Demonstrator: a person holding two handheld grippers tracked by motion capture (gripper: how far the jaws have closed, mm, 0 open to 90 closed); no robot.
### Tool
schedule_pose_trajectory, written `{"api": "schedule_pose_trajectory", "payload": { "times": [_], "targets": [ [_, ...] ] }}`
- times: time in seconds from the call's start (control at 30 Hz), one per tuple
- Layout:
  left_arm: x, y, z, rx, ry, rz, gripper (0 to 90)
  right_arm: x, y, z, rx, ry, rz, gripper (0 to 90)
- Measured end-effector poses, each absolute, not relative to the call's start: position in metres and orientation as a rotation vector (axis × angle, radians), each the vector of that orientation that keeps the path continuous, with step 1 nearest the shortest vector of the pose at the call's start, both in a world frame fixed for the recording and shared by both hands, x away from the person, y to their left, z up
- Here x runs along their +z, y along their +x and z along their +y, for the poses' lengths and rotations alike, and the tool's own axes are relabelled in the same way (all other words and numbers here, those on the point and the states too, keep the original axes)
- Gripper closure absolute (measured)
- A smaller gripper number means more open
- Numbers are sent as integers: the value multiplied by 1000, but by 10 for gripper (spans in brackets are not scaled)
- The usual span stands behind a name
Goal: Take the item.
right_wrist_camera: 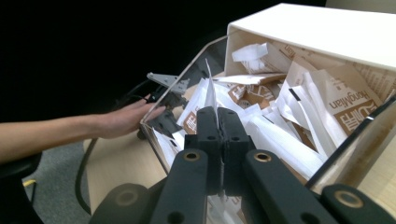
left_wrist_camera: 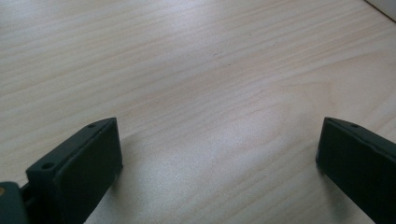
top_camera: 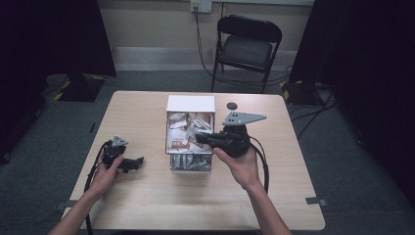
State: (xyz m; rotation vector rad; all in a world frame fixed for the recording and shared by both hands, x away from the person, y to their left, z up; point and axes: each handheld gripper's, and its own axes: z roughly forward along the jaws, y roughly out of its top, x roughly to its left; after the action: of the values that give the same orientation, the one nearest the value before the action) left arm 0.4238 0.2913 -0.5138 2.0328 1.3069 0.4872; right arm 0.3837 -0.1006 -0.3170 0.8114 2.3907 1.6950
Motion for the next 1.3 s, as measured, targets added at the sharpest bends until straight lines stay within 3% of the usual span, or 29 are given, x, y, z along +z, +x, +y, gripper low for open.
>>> {"api": "schedule_pose_trajectory", "payload": {
  "times": [1.3],
  "targets": [
    [-514, 424, 292, 487, 2040, 1304, 0, -286, 367, -117, 1784, 735, 2292, 893]
  ]
}}
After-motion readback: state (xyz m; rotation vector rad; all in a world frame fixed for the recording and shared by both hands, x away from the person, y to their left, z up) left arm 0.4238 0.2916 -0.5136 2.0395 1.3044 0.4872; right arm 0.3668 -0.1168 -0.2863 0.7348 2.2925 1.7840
